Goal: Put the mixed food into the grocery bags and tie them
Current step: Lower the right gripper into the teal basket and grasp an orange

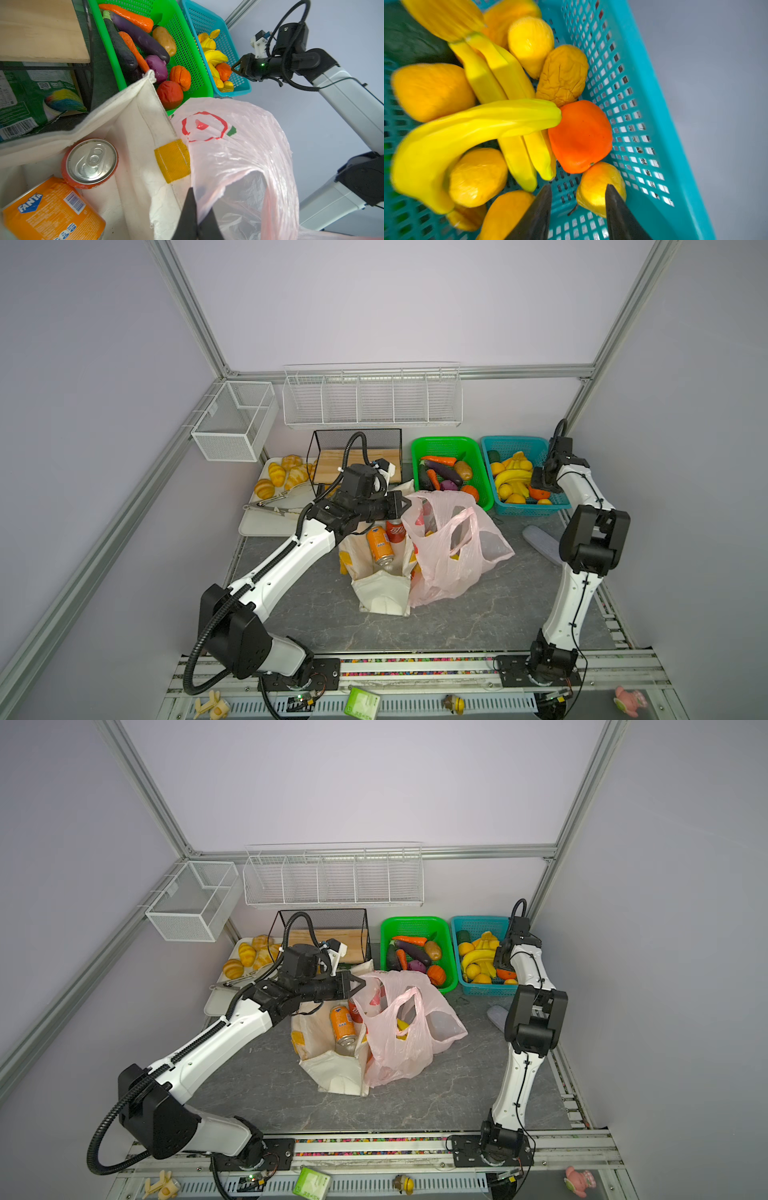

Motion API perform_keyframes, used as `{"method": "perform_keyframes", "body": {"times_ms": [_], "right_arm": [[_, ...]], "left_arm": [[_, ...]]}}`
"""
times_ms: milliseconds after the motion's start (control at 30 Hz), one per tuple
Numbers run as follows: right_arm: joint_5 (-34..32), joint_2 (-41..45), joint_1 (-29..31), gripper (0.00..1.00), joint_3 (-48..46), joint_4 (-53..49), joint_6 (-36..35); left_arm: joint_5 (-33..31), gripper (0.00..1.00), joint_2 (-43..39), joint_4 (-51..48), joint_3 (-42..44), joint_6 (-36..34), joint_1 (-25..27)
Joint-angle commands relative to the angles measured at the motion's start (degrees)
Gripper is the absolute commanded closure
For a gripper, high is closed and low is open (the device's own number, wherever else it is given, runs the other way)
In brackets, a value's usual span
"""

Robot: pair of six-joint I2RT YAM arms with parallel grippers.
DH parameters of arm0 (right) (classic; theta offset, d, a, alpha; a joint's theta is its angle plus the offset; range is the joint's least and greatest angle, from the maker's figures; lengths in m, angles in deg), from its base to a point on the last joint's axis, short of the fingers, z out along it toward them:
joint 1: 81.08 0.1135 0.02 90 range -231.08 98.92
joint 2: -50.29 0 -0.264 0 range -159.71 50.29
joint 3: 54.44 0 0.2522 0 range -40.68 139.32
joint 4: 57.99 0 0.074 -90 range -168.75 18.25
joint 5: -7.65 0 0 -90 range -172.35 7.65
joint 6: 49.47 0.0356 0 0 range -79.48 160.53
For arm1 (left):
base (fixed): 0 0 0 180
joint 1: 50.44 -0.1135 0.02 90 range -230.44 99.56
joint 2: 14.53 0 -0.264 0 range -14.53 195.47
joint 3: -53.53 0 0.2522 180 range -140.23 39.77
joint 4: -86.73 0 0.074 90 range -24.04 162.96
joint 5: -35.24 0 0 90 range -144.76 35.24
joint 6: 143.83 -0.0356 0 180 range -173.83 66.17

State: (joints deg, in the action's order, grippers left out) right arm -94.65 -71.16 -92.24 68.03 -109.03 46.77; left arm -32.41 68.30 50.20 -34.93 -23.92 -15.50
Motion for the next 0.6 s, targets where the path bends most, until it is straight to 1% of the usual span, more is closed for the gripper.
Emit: {"method": "perform_keyframes", "body": {"times_ms": [0,67,100,133,200,300,400,567], "right_arm": [[2.57,6.41,-0.03,0.56,-4.58,3.34,1.46],[1.72,8.76,-0.05,0.56,-7.87,6.14,1.6],[1.14,9.08,-0.19,0.54,-8.73,7.09,1.38],[0.69,8.51,-0.25,0.49,-8.33,6.82,1.2],[0.07,5.83,-0.34,0.35,-5.41,4.14,0.79],[-0.67,2.47,-0.37,0.21,-3.7,4.62,0.62],[-1.16,-1.53,-0.43,0.14,-0.32,3.89,0.7],[-3.26,-6.84,-0.45,0.11,4.32,2.11,0.32]], "left_arm": [[0.09,1.0,0.11,0.65,-0.76,0.41,0.15],[0.2,1.0,0.06,0.75,-0.67,0.41,0.15],[0.25,1.0,0.06,0.85,-0.58,0.4,0.13],[0.28,1.0,0.05,0.96,-0.54,0.41,0.2],[0.54,1.0,-0.03,1.03,-0.43,0.49,0.21],[0.58,1.0,-0.26,1.22,-0.34,0.45,0.19],[0.36,1.0,-0.47,1.16,-0.18,0.41,0.16],[0.26,1.0,-0.42,1.1,-0.27,0.41,0.19]]}}
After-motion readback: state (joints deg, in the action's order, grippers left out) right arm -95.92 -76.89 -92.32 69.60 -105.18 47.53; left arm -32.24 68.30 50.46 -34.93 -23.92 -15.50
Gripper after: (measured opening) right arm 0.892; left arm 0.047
